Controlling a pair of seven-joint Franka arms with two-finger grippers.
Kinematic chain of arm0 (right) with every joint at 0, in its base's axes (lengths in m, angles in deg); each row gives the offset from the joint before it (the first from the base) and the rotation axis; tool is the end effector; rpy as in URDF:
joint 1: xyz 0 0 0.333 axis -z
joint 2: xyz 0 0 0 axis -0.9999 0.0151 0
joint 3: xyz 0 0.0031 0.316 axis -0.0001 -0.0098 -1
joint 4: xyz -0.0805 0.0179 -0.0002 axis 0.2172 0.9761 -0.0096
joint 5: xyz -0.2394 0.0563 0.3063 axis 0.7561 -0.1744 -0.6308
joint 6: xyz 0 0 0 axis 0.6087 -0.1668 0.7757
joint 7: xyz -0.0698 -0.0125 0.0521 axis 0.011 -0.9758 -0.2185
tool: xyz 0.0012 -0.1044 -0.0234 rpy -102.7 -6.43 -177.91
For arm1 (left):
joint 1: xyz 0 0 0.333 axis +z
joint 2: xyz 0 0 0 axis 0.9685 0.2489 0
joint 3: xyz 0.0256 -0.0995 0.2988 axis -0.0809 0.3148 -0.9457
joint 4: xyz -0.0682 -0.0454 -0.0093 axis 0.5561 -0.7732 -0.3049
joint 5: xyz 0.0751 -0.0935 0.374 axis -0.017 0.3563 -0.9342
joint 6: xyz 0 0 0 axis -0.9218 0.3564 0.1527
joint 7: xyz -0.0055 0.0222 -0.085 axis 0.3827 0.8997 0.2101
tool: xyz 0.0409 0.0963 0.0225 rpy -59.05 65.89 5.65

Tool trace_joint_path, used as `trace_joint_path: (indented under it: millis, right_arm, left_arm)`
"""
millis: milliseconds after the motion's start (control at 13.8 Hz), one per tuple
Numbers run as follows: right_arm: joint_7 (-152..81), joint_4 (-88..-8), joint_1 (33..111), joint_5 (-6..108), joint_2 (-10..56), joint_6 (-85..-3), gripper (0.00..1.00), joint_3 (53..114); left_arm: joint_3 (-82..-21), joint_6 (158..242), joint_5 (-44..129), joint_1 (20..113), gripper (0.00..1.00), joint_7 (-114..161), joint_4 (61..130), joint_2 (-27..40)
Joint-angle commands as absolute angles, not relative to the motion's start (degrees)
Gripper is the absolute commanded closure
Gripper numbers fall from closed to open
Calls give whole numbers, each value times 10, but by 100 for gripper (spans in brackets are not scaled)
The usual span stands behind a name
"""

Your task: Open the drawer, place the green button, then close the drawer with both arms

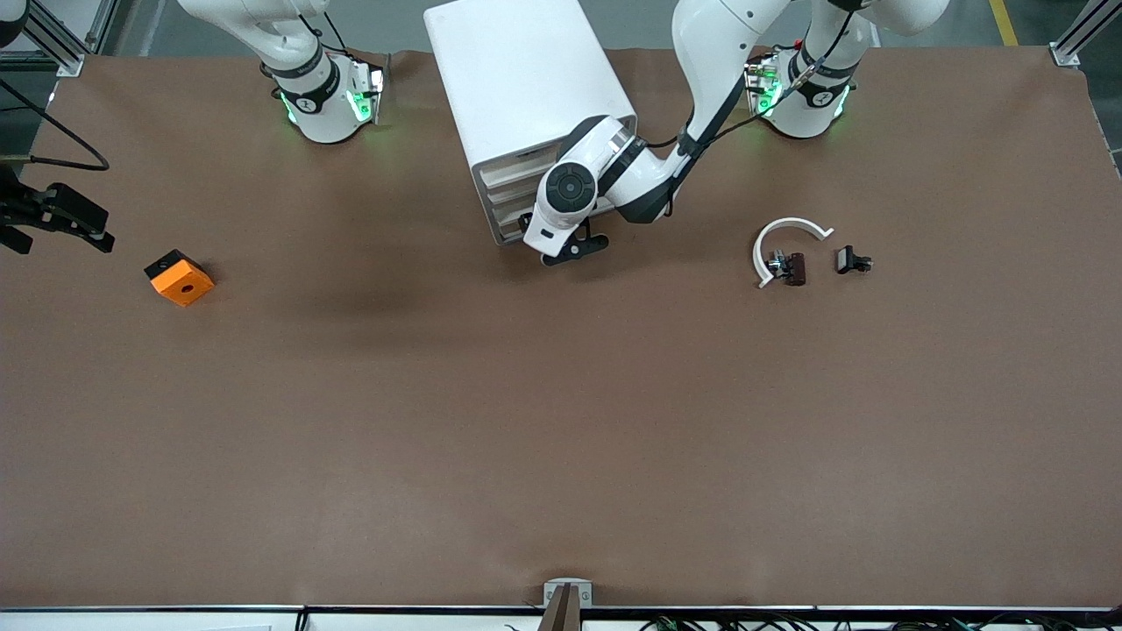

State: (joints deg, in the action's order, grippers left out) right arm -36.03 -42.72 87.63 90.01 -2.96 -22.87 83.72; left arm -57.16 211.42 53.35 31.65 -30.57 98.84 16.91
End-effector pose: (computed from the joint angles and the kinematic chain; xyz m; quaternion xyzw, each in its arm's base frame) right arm 0.5472 -0.0422 0.6256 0.9993 0.0129 0.0276 0.0194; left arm 0.3486 -0.5313 0.1934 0.9631 0.1666 -0.2102 0.0209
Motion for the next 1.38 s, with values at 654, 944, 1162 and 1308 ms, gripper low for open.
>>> trace_joint_path:
  millis: [654,944,1162,1308]
  right_arm:
    - [-363,-409,882,896,-21,-217,0,832]
    - [-364,-405,882,897,-21,-217,0,832]
    - [-365,-405,881,897,-21,-217,0,832]
    - [-363,-405,882,896,-21,-218,0,832]
  left_arm:
    - [-599,2109,496,399,0,-305,937,173]
    - [-599,2100,402,495,0,-305,924,119]
    - [-598,2078,354,553,0,-301,923,65]
    - [-598,2071,354,591,0,-301,922,30]
